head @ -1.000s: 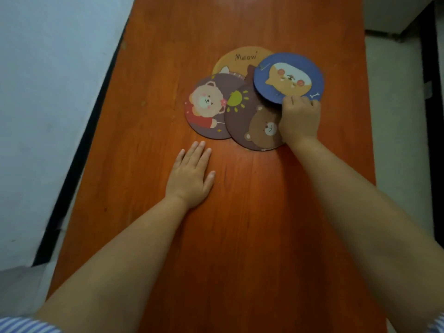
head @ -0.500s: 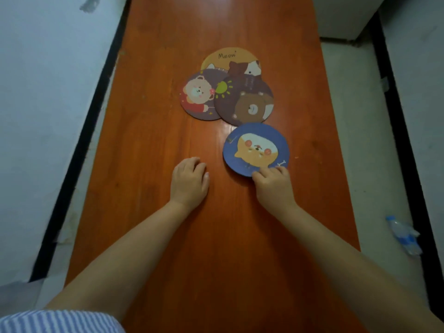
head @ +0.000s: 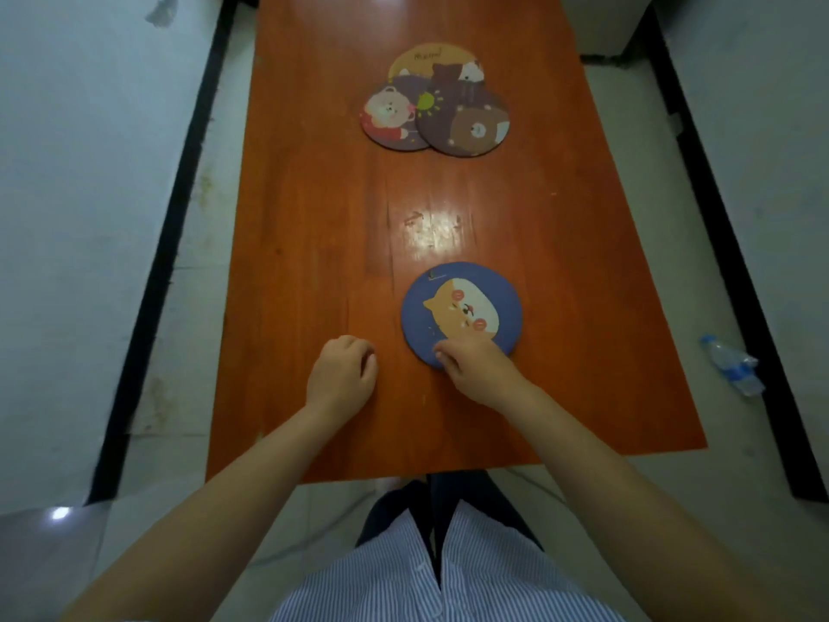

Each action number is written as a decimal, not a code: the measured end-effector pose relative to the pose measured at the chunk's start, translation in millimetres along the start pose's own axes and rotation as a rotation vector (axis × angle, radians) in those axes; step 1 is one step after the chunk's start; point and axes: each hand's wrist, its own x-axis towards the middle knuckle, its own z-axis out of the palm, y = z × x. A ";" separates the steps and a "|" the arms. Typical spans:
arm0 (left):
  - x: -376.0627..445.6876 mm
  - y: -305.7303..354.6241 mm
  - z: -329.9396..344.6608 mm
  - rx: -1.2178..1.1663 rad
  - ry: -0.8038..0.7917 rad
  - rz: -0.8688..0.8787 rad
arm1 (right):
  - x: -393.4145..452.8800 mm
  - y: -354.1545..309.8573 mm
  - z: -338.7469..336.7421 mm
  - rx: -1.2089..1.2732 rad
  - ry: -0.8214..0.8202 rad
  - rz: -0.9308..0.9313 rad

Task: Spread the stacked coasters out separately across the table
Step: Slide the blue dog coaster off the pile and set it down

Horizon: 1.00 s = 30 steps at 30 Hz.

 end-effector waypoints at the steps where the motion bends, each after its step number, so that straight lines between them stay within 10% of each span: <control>1: -4.5 -1.6 0.3 0.047 -0.009 0.003 | 2.8 4.4 -6.6 -0.005 -0.019 -0.008; 12: -16.3 4.3 0.0 0.435 -0.459 -0.036 | 93.1 19.2 -50.8 -0.439 -0.256 0.204; 24: -32.8 40.7 19.0 -0.149 -0.247 -0.264 | -7.5 73.2 -38.7 0.395 0.205 0.801; 30: -25.8 61.3 27.4 -0.342 -0.111 -0.435 | -48.7 48.5 5.4 0.312 0.220 0.688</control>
